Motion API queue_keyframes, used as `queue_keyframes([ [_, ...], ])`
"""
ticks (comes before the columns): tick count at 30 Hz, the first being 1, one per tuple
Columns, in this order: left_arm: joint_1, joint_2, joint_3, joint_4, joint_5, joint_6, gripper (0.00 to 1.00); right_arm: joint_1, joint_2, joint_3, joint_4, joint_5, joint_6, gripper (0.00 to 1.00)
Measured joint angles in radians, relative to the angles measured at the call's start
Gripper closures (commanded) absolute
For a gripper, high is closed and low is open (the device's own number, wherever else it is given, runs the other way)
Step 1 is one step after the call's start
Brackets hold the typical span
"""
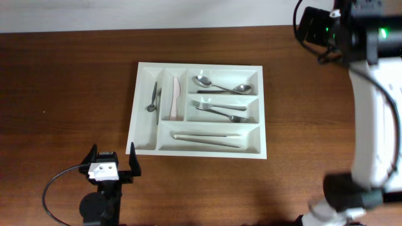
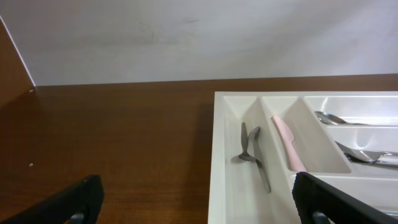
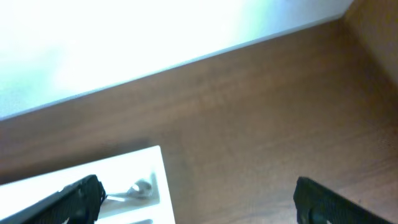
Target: Pack container
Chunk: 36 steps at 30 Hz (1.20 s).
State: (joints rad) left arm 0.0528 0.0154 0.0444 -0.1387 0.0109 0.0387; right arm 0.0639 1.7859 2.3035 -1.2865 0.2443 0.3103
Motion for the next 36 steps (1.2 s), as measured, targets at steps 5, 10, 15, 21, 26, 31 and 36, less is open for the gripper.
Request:
queue_keyframes([
  [5,0.0,-0.002,-0.001,0.001,0.0,0.0,0.01,0.04,-0.361,-0.459,0.456,0.028,0.003,0.01],
  [10,0.0,-0.003,-0.002,0.0,0.0,0.0,0.01,0.043,-0.681,-0.871,0.689,0.028,0.003,0.01],
  [15,0.0,-0.003,-0.002,0.0,0.0,0.0,0.01,0.054,-0.98,-1.21,0.797,0.028,-0.001,0.01],
  [21,0.0,-0.004,-0.002,0.001,0.0,0.0,0.01,0.065,-1.277,-1.574,0.897,0.009,-0.012,0.01],
  [26,0.0,-0.003,-0.002,0.0,0.0,0.0,0.01,0.065,-1.422,-1.797,1.001,-0.063,-0.066,0.01],
  [31,0.0,-0.004,-0.002,0.001,0.0,0.0,0.01,0.066,-1.535,-1.965,1.025,-0.116,-0.092,0.01],
  [36,0.0,-0.004,-0.002,0.001,0.0,0.0,0.01,0.065,-1.666,-2.05,0.995,-0.14,-0.104,0.01],
])
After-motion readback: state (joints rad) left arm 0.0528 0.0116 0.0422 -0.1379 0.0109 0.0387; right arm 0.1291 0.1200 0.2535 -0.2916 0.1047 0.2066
